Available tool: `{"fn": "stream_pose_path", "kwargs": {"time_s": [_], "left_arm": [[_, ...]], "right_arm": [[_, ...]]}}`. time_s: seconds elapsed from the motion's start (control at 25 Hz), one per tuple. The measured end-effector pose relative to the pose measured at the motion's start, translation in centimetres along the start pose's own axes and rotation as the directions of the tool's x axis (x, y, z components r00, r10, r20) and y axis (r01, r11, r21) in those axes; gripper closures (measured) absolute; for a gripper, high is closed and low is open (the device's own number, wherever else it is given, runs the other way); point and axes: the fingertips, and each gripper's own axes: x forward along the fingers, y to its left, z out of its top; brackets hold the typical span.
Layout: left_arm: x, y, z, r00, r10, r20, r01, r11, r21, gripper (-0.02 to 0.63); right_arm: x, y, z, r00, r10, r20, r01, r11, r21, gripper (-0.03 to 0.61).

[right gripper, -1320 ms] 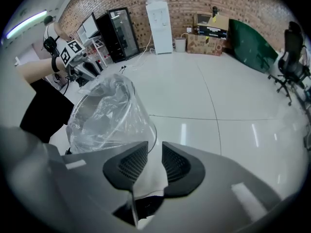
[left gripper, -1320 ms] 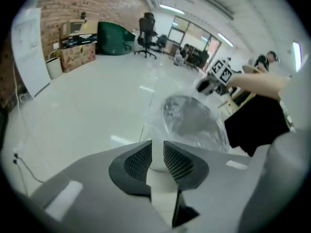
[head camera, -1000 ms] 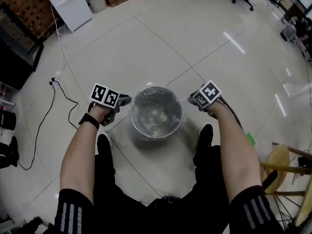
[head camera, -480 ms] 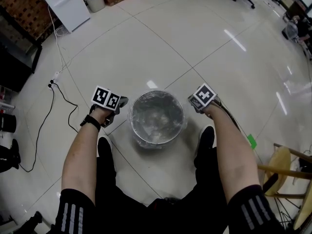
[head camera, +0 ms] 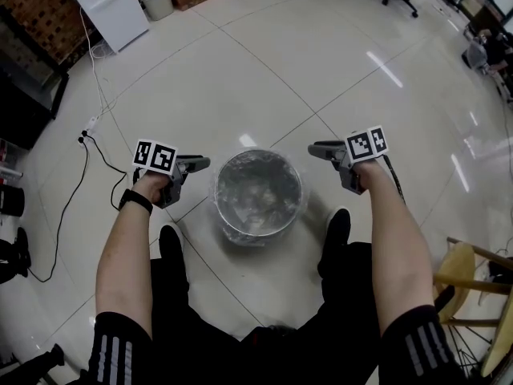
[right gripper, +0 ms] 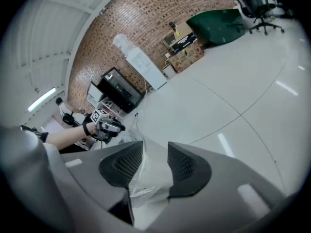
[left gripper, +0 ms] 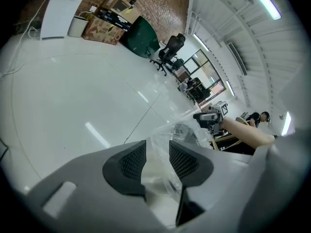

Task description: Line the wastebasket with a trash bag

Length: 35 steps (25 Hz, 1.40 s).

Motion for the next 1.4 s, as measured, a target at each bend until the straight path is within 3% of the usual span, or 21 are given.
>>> {"fn": "stream_pose_path", "kwargs": {"time_s": [0.12,0.24,0.32,0.36,0.56,0.76,0.92,1.08,1.16,1.32,1.4], "left_arm": [[0.6,-0.9,-0.2,1.0,-0.021,-0.009,0.022,1.0,0.007,0.471],[1.4,-0.9,-1.1,0.999,0.009,-0.052,-0.006,0.999,0.041,0.521],[1.9,-0.6,-1.7,0.996,0.052,-0.076,-0.046,0.996,0.076,0.616],[2.0,-0.5,-1.8,0.994,0.071,-0.081,-0.064,0.994,0.09,0.62],[2.5,0.5,-0.9,0.987,0.149,-0.062,-0.14,0.98,0.141,0.62],[3.1,1.8,0.7,0.973,0.229,-0.017,-0.223,0.96,0.167,0.62],[4.2,3.6,-1.0,0.949,0.295,-0.112,-0.268,0.941,0.207,0.62],[5.7,4.8,-3.7,0.919,0.323,-0.225,-0.27,0.933,0.236,0.62],[6.3,5.0,-4.8,0.906,0.328,-0.266,-0.264,0.932,0.249,0.62],[6.9,5.1,-6.1,0.89,0.328,-0.316,-0.252,0.933,0.259,0.62],[7.0,5.0,-6.1,0.894,0.318,-0.317,-0.243,0.936,0.254,0.62]], "right_arm": [[1.3,2.3,-1.6,0.994,0.091,-0.06,-0.092,0.996,-0.015,0.382],[2.8,2.9,-4.2,0.981,0.09,-0.173,-0.101,0.994,-0.052,0.397],[3.1,2.3,-5.6,0.973,0.056,-0.225,-0.074,0.995,-0.07,0.504],[3.1,1.8,-6.1,0.97,0.033,-0.241,-0.053,0.995,-0.079,0.567],[3.4,-0.2,-5.6,0.973,-0.077,-0.218,0.048,0.989,-0.136,0.572],[4.6,-2.0,-4.2,0.96,-0.207,-0.187,0.16,0.958,-0.238,0.572],[6.0,-3.8,-5.4,0.919,-0.294,-0.261,0.207,0.927,-0.313,0.572],[7.1,-5.1,-8.0,0.851,-0.359,-0.383,0.189,0.89,-0.414,0.572],[7.5,-5.1,-8.7,0.831,-0.374,-0.413,0.167,0.875,-0.455,0.572],[7.7,-5.7,-10.5,0.791,-0.385,-0.475,0.149,0.875,-0.46,0.572],[7.7,-5.5,-10.5,0.793,-0.379,-0.477,0.151,0.881,-0.449,0.571]]}}
